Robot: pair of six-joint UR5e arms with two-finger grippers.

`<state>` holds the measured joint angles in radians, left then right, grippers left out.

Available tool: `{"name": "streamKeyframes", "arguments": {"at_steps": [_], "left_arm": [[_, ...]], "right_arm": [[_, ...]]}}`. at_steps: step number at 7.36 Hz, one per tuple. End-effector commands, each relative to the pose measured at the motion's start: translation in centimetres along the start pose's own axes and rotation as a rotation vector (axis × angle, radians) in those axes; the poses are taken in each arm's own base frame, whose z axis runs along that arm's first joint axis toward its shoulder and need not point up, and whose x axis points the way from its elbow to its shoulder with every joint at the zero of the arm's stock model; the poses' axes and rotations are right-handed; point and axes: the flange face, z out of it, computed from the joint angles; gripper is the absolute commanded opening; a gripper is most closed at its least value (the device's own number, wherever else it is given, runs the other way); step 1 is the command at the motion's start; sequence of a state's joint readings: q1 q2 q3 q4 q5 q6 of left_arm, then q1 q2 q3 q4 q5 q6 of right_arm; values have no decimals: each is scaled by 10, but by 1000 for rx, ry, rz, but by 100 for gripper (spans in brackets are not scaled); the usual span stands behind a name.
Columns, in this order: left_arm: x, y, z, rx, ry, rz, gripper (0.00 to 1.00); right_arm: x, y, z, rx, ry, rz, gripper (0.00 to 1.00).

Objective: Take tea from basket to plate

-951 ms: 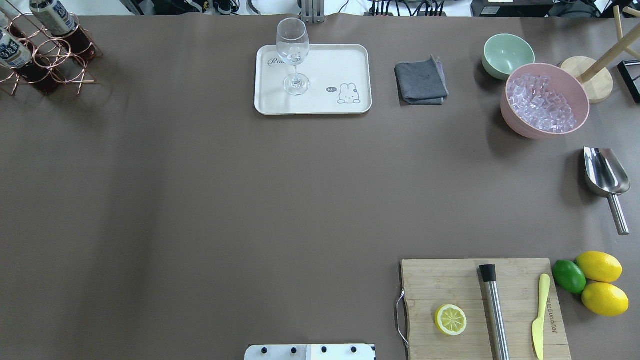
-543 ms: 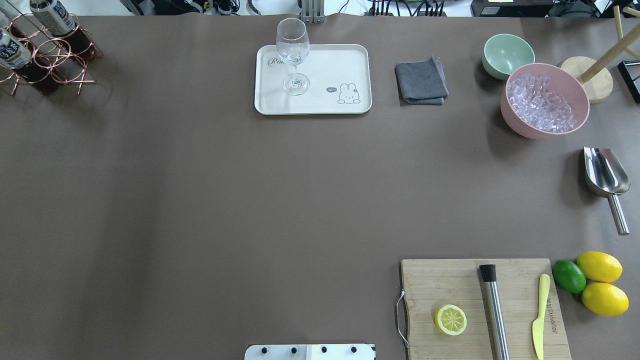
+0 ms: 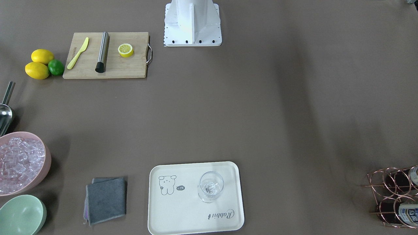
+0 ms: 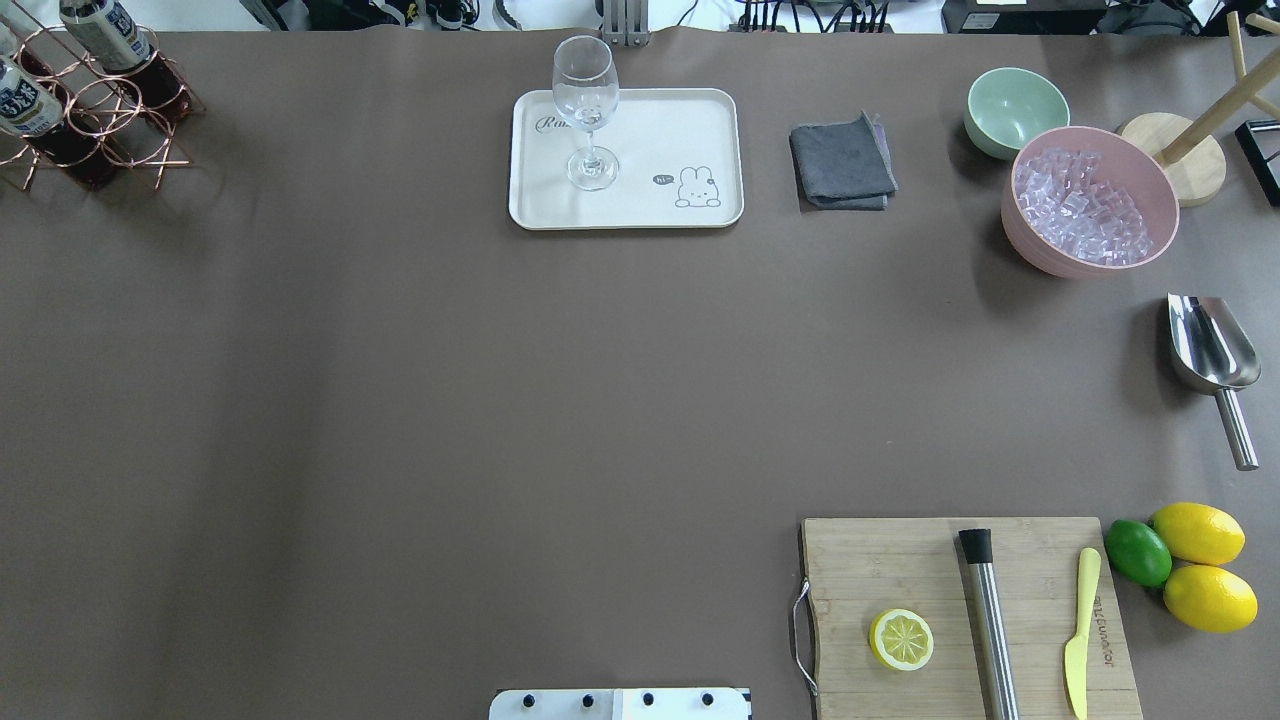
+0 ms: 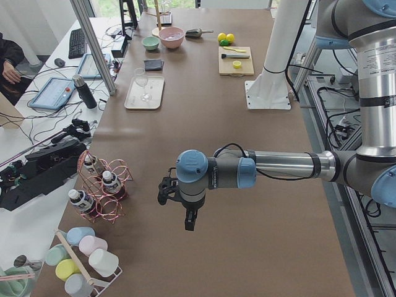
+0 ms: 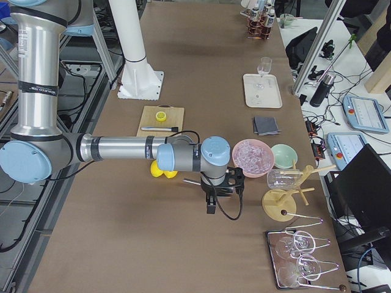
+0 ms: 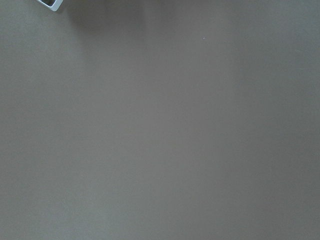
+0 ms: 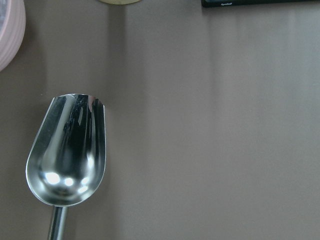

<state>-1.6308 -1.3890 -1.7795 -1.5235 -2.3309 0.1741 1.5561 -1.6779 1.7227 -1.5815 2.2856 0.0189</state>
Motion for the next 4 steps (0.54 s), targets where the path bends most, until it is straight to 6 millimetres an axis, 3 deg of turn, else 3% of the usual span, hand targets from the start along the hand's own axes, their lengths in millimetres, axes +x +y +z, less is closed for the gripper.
{"name": "streamKeyframes", "arguments": {"at_steps": [1,3,4], "left_arm": [[-3,-1,4,-1,-1,-1,98],[-19,-10,18,6,-3,1,98],[-37,-33,33,28,-7,22,98]], "right_arm": [[1,0,-1,2,0,3,100],[3,1,-2,4,0,7,100],[3,1,-2,5,0,6,100]]}}
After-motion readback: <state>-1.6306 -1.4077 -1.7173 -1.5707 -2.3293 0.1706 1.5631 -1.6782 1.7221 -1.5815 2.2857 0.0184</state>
